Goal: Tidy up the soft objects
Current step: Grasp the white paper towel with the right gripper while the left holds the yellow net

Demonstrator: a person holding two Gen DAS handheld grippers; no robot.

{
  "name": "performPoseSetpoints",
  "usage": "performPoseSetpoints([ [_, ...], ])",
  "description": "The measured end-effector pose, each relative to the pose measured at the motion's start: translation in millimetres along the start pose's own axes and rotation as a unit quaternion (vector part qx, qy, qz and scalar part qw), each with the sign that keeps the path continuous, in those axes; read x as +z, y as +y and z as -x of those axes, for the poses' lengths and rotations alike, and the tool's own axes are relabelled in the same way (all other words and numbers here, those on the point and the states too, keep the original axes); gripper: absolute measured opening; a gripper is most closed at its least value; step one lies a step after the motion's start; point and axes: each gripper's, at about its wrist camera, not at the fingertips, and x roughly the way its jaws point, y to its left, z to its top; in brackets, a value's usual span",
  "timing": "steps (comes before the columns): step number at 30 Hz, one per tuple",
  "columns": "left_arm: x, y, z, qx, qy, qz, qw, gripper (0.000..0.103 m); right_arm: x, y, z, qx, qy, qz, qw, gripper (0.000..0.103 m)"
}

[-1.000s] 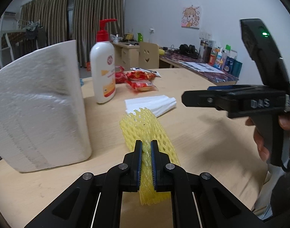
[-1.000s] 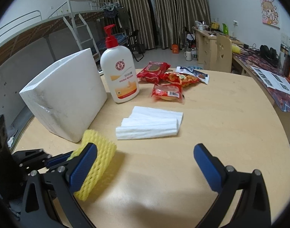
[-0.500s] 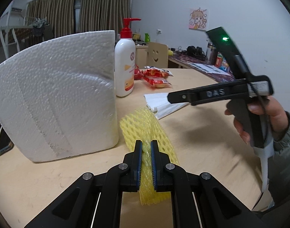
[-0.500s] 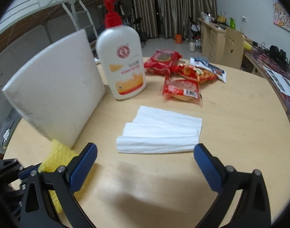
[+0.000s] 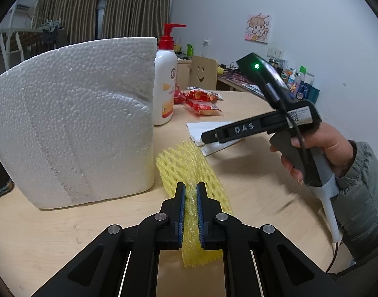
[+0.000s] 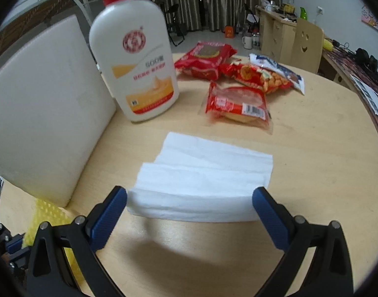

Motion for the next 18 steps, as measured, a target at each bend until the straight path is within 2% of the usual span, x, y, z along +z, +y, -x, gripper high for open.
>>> performPoseSetpoints([
  [4,0.3,2.5,1.5,-0.001,0.000,0.004,1.0000,0.009,-1.8,5.1,-6.4,-0.015,0.009,0.011,1.000,0.102],
  [9,1.1,6.1,0.1,-0.003,0.002,0.010,0.9999,0.009,-4.3,10.6,-10.4,-0.047,0.011,0.038,0.998,0.093],
  [15,1.7,12.1,-0.2,-0.006,0.004,0.022,0.9997,0.009,-6.0,8.9,-7.6,-0.043,0.004,0.041,0.998,0.088],
  [16,1.9,12.9,0.3,-0.005,0.004,0.023,0.9997,0.009,-5.0,7.9,-6.8,-0.045,0.001,0.039,0.998,0.078],
  [17,2.4,14.2,0.3,-0.005,0.004,0.024,0.9997,0.009,-5.0,7.3,-4.2,-0.046,-0.003,0.036,0.998,0.060],
  [18,2.4,14.8,0.9,-0.004,0.003,0.025,0.9997,0.009,-4.0,5.8,-1.6,-0.050,-0.004,0.034,0.998,0.050],
])
